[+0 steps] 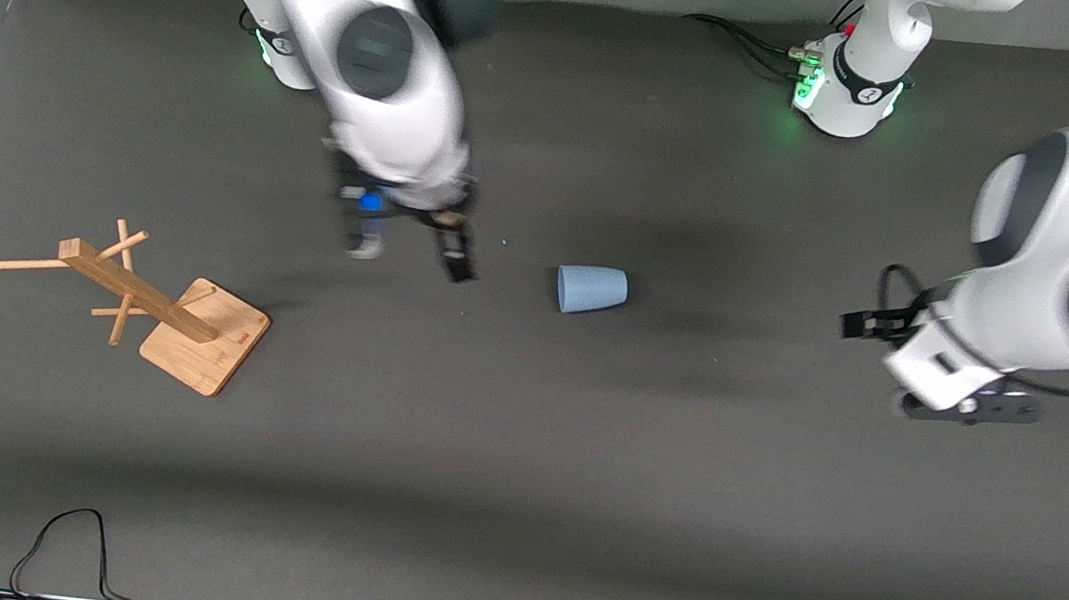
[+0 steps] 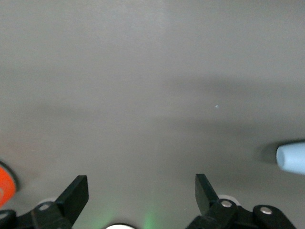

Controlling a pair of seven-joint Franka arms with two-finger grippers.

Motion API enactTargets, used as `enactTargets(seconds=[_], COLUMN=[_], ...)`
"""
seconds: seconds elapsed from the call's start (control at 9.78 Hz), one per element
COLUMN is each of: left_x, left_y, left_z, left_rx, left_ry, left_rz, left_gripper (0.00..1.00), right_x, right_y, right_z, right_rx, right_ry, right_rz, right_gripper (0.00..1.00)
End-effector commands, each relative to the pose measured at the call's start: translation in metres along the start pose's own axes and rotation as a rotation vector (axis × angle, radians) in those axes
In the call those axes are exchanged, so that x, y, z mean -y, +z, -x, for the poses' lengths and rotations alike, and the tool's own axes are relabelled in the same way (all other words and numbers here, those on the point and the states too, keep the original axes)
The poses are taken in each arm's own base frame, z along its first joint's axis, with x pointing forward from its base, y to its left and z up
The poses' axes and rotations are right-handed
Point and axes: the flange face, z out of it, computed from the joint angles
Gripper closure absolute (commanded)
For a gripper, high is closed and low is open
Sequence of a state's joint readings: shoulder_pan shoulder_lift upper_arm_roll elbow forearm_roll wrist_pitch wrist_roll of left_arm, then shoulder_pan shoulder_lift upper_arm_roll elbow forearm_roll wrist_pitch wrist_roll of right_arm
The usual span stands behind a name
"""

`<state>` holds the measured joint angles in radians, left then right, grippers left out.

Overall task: Rotate and upright cup with both arms
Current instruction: 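Withdraw the right gripper while the left gripper reaches the lying cup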

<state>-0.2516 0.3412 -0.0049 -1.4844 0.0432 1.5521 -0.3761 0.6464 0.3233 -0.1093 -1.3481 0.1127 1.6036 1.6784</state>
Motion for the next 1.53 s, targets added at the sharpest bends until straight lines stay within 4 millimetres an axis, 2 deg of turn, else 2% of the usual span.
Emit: enactTargets(seconds=[0.0,0.31,0.51,0.61,0.72,0.82,1.02,1.12,1.33,1.43], left_x=[-0.093,-0.200,-0.280,-0.318,-0.342,-0.363,-0.400,-0.417,-0.434,-0.436], left_y=[0.031,0.074,0.101,0.116,0.127,0.138,0.160,0.179,0.220,0.239], left_z=[0.016,0.051,0.078,0.100,0.120,0.139,0.158,0.168,0.181,0.184], left_rx=[-0.017,-0.021,-0.063,-0.092,-0.114,-0.138,-0.221,-0.267,-0.285,-0.292], left_ry=[-0.089,-0.217,-0.323,-0.338,-0.352,-0.350,-0.378,-0.376,-0.347,-0.332], left_rz=[-0.063,-0.130,-0.157,-0.173,-0.185,-0.198,-0.188,-0.201,-0.249,-0.291], left_gripper=[0.00,0.00,0.00,0.00,0.00,0.00,0.00,0.00,0.00,0.00], right_x=[-0.032,-0.079,-0.106,-0.117,-0.125,-0.130,-0.129,-0.128,-0.127,-0.128], right_y=[-0.036,-0.062,-0.066,-0.066,-0.065,-0.065,-0.059,-0.053,-0.044,-0.044], right_z=[-0.078,-0.205,-0.283,-0.316,-0.343,-0.362,-0.374,-0.375,-0.376,-0.375], right_rx=[0.037,0.016,-0.036,-0.040,-0.049,-0.069,-0.118,-0.145,-0.162,-0.164], right_ry=[-0.239,-0.520,-0.713,-0.809,-0.905,-1.004,-1.123,-1.162,-1.219,-1.219], right_rz=[0.002,-0.030,-0.003,-0.007,-0.011,-0.021,0.001,0.014,0.011,0.009], right_gripper=[0.00,0.00,0.00,0.00,0.00,0.00,0.00,0.00,0.00,0.00])
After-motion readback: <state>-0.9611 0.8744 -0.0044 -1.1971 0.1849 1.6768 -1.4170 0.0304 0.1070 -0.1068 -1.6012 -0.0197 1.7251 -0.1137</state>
